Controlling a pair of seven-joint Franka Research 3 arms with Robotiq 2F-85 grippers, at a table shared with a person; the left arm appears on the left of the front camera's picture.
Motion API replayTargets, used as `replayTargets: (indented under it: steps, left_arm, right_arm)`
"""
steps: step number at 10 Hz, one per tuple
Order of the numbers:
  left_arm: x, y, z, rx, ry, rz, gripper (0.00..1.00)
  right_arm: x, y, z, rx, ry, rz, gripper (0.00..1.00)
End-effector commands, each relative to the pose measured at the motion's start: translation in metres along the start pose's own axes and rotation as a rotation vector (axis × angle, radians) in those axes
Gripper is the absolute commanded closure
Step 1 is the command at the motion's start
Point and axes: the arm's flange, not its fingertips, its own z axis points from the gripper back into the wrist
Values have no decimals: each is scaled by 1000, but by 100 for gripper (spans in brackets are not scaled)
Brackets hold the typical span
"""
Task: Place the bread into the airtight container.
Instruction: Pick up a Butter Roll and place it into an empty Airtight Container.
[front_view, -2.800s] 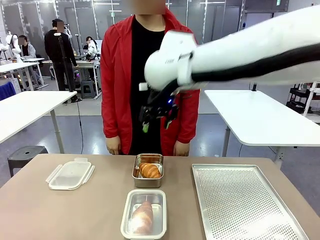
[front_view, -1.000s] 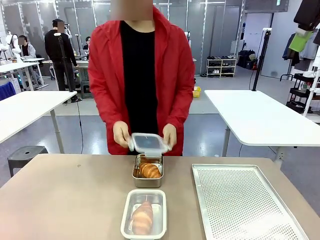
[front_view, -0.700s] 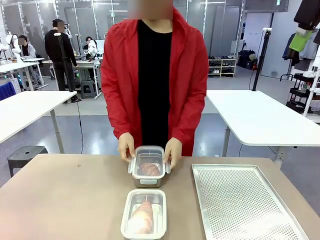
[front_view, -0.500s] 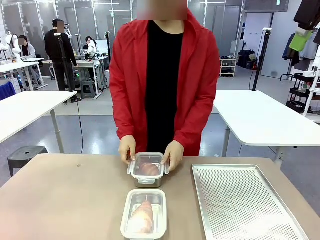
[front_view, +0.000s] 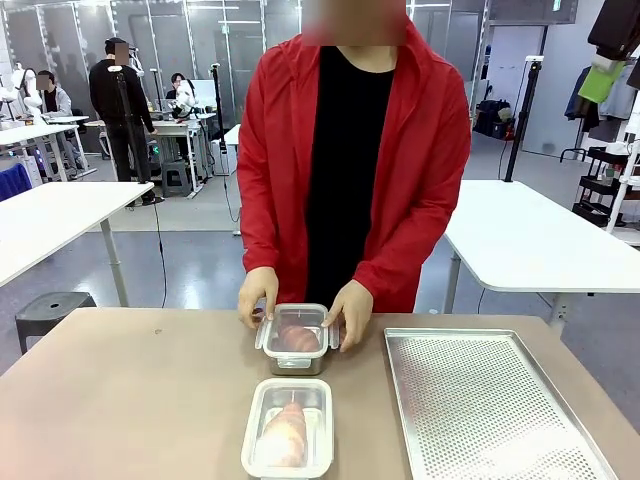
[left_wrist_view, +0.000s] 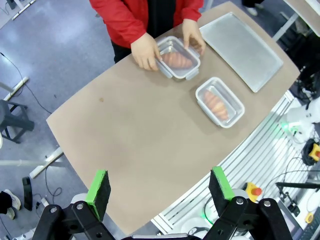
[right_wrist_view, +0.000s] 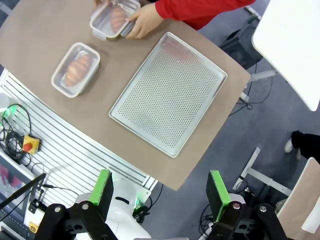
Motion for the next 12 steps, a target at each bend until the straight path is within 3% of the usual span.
replayTargets:
  steps: [1,12]
  left_arm:
    - [2,-1,2,-9,-12,-2,0]
    - [2,-1,2,-9,-12,-2,0]
  right_arm:
    - [0,0,1,-7,-3,-5,7]
    - [0,0,1,-7,-3,-5,7]
